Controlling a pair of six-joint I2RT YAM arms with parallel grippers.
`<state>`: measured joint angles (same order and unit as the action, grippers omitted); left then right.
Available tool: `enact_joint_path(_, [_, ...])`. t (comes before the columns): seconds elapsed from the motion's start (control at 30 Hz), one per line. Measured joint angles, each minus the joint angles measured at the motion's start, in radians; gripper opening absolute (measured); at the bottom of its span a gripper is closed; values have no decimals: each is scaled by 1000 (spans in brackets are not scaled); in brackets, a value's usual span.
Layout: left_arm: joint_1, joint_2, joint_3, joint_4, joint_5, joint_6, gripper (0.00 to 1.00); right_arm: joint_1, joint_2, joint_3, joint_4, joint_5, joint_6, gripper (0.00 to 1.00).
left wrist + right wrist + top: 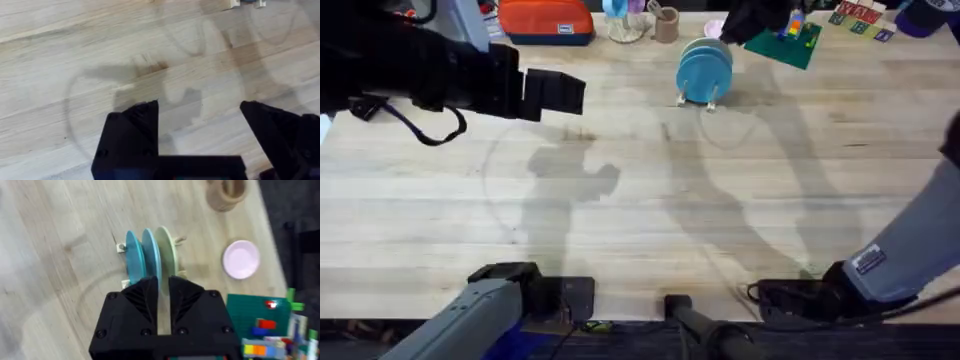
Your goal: Pick up the plates from the table one by one and place each into a slot on the dish rack.
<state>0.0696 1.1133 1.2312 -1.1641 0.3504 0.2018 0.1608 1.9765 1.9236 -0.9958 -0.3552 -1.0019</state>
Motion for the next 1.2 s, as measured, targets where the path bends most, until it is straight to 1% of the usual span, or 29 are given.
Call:
enact_joint_path(0.2, [0,0,0,0,0,0,995,0,-93,0,-2,3,24,178])
enact_joint_path(0.23, [0,0,0,0,0,0,995,0,-103,1,-5,3,33,192])
enact_joint_path(0.27, [0,0,0,0,0,0,995,0,-111,1,-9,3,47,230])
enact_joint_path(0.3, [0,0,0,0,0,0,995,0,-116,2,-13,3,54,288])
enact_joint_path(0.33, [0,0,0,0,0,0,995,0,-123,2,-20,3,63,386])
enact_joint_path(0.4, [0,0,0,0,0,0,995,0,-135,2,-28,3,79,546])
enact_joint_path(0.43, [0,0,0,0,0,0,995,1,-142,2,-29,3,93,652])
enact_joint_path(0.5, [0,0,0,0,0,0,995,1,-158,2,-30,3,117,935])
enact_joint_path(0.53, [0,0,0,0,0,0,995,2,-166,2,-31,3,126,975])
enact_joint_path(0.6, [0,0,0,0,0,0,995,3,-183,2,-39,3,144,993])
enact_joint_path(0.73, [0,0,0,0,0,0,995,6,-210,2,-55,3,162,994])
enact_joint_path(0.87, [0,0,0,0,0,0,995,6,-227,2,-111,3,170,994])
enact_joint_path(0.97, [0,0,0,0,0,0,995,7,-234,2,-149,3,197,994])
enact_joint_path(1.2, [0,0,0,0,0,0,995,8,-266,2,-166,3,278,995])
